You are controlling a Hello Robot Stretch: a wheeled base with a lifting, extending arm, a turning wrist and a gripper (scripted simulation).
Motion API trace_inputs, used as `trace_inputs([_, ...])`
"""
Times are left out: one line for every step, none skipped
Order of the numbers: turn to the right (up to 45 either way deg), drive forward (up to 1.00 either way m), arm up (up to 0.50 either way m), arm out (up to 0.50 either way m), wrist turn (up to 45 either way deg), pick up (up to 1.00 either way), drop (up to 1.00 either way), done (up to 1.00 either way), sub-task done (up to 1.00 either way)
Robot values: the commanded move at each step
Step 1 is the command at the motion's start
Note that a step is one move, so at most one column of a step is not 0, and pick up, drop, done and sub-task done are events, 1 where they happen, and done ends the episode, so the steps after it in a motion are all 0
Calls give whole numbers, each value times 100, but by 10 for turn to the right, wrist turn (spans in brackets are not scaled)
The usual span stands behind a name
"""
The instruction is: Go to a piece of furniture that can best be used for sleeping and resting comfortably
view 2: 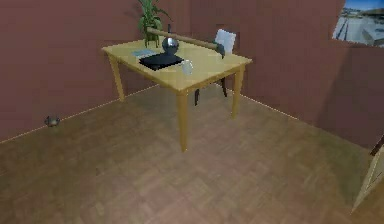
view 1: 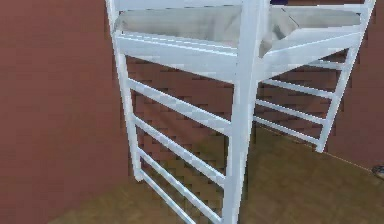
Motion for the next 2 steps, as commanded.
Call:
trace_inputs([150,0,0,0,0,0,0,0,0])
trace_inputs([0,0,0,0,0,0,0,100,0])
